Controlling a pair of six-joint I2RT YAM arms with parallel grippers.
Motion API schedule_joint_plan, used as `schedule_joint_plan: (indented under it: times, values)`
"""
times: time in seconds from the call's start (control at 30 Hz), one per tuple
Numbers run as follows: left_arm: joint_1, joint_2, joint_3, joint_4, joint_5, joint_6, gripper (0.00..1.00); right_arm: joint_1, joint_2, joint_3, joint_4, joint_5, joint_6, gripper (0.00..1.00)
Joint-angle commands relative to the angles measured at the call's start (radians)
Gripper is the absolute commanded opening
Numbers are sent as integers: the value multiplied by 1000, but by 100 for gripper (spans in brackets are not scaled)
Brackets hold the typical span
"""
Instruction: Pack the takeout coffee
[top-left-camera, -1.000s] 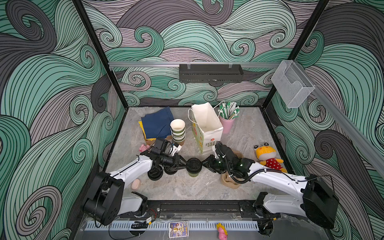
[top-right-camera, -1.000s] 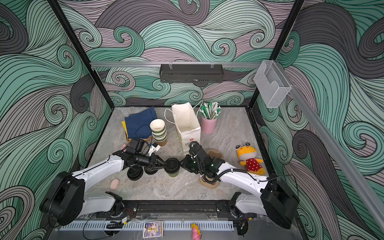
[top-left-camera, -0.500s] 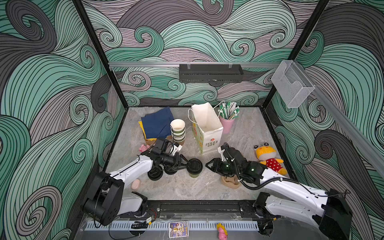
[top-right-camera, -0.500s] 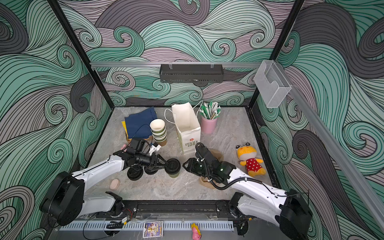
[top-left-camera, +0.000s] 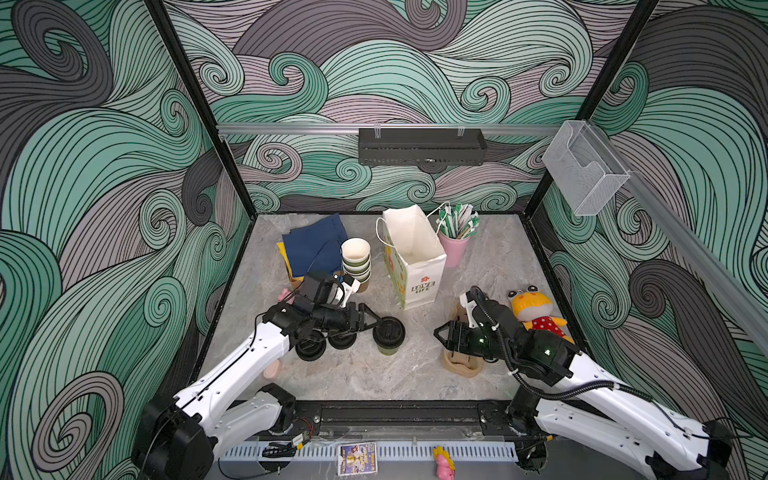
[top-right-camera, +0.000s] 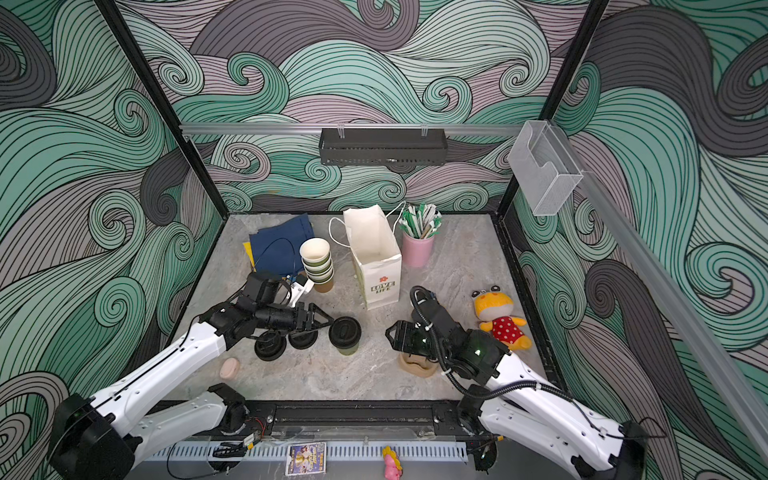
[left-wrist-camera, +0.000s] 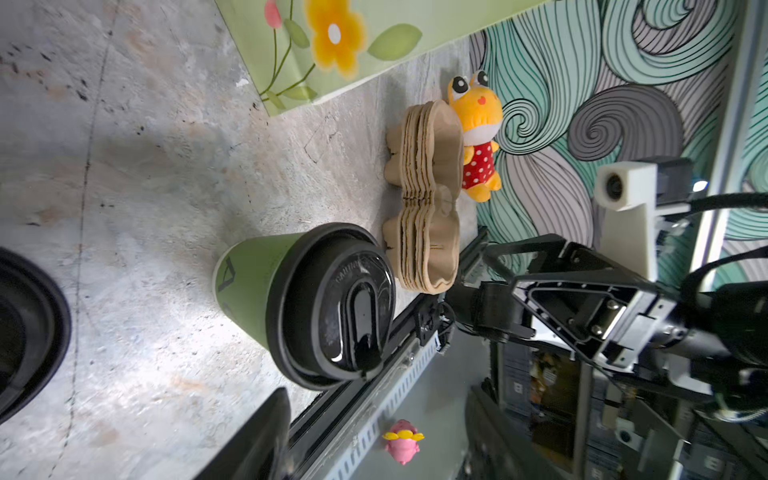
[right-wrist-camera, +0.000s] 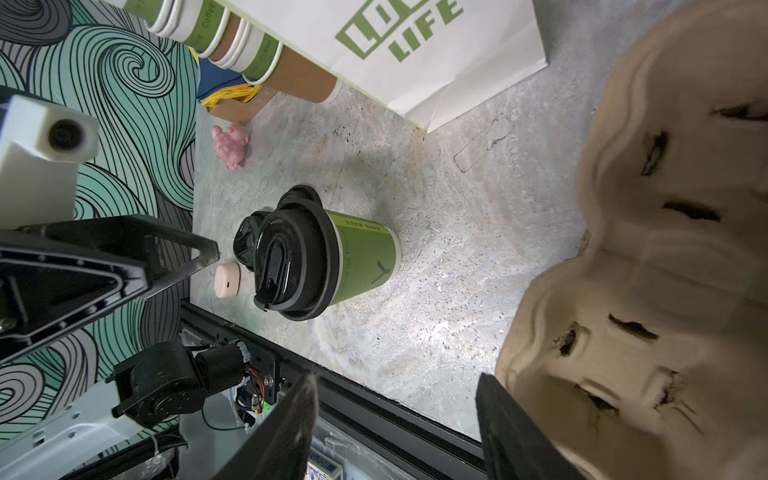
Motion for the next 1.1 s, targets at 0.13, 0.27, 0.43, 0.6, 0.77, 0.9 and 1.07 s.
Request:
schedule_joint_plan:
  times: [0.13,0.27,0.43,0.6,0.77,0.9,1.07]
  values:
    - [-260,71,215,-362,-485,4,81,-5,-2,42,-114,78,-31,64]
    - [-382,207,363,-496,-623,9,98,-6,-27,49,-158,135,-18,64]
    - [-469,314,445,-488,-688,35,99,-8,-64,80,-252,185,-18,65]
    - [-484,424,507,-473,-715,59,99,-10,-113,87,-311,203,-2,65]
    - [-485,485,518,-437,-729,33,98,-11,-154,87,-357,212,23,65]
    - [-484,518,539,-444,-763,2,94,-10,-186,75,-366,217,40,65]
    - [-484,543,540,-433,-763,-7,84,-11,-190,63,-373,214,55,65]
